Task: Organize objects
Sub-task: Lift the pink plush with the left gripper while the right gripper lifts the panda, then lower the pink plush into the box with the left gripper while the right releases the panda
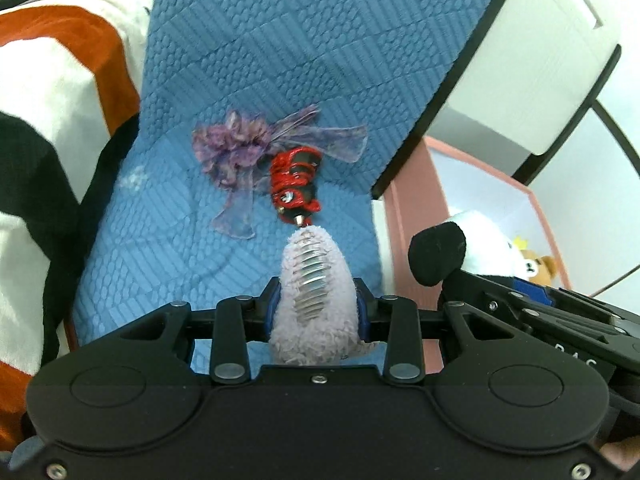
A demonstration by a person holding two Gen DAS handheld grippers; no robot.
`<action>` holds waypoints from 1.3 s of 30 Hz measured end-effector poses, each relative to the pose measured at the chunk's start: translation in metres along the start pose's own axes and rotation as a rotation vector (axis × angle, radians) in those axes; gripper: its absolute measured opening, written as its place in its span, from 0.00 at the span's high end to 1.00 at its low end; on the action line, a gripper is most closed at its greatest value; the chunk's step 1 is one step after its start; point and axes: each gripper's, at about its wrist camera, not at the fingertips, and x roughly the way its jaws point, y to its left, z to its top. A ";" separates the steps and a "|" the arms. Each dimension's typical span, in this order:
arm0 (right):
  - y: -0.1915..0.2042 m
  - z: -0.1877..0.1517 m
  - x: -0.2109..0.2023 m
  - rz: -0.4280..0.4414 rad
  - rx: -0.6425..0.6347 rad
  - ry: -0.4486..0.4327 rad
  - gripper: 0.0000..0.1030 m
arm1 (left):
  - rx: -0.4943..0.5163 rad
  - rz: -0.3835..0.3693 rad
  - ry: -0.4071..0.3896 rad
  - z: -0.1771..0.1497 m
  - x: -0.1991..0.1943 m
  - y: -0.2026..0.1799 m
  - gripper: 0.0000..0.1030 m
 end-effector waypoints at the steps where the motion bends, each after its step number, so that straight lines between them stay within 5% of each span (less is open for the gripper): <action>1: -0.001 0.003 -0.003 0.002 -0.002 -0.002 0.58 | 0.005 0.003 -0.005 0.002 -0.003 -0.003 0.67; 23: -0.045 0.074 -0.075 0.012 -0.006 -0.134 0.58 | 0.079 -0.060 -0.074 0.060 -0.037 -0.098 0.67; 39: -0.152 0.079 -0.120 -0.139 0.035 -0.193 0.58 | 0.201 -0.134 -0.049 0.066 -0.001 -0.222 0.67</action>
